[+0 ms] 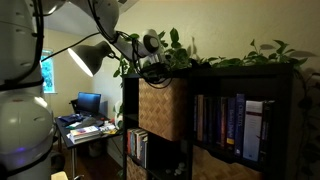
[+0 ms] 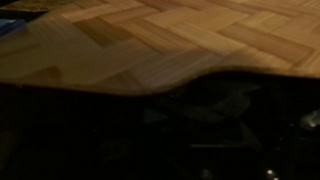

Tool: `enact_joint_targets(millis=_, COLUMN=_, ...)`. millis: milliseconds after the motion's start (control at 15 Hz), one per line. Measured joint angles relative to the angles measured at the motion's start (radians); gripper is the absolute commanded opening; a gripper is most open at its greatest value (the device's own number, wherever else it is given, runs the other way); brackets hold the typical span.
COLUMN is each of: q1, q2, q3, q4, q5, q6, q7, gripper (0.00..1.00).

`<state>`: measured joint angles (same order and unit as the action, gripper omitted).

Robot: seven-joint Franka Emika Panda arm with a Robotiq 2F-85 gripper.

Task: Partially pull out the basket from the shelf, remove socks from it and put them on top of the shelf, and then push the basket back into the shelf

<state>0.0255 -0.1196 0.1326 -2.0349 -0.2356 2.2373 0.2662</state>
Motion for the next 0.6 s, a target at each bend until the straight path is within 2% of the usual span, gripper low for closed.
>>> enact_joint_targets(millis=67, q1=0.002, q2=0.007, q3=0.001, q4=0.003, q5=0.0, q6=0.0, q7=0.0, gripper=0.74)
enact_joint_targets(millis=600, q1=0.027, q2=0.01, q3=0.002, q4=0.012, q5=0.013, q6=0.0, q7=-0.004, gripper=0.2)
